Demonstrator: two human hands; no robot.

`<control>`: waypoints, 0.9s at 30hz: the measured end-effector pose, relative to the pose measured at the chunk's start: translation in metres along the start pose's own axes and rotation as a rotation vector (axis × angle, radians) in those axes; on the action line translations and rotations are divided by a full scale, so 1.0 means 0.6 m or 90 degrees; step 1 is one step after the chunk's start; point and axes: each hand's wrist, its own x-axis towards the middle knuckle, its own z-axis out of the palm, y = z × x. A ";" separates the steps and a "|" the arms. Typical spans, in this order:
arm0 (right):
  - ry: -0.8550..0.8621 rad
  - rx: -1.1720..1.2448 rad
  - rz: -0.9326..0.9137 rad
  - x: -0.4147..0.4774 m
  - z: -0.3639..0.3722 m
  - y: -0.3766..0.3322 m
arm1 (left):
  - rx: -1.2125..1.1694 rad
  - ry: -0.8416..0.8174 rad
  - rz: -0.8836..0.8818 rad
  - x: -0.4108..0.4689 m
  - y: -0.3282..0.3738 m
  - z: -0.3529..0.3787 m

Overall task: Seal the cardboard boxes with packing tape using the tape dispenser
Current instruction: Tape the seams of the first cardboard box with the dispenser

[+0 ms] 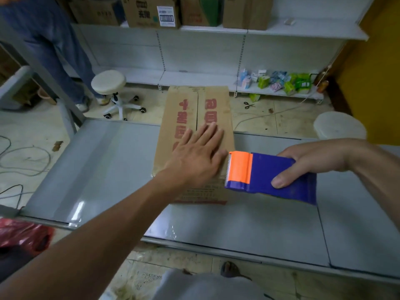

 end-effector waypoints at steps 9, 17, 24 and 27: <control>-0.021 0.015 -0.060 0.003 -0.008 0.066 | 0.002 -0.023 -0.015 0.003 -0.002 0.001; -0.043 -0.011 -0.058 -0.003 -0.026 0.100 | -0.009 -0.012 -0.024 0.006 -0.003 0.005; -0.053 -0.044 -0.051 -0.010 -0.031 0.103 | -0.006 -0.017 -0.032 0.006 0.001 0.002; -0.055 -0.044 -0.047 -0.007 -0.026 0.102 | -0.017 -0.017 -0.030 0.003 0.003 0.000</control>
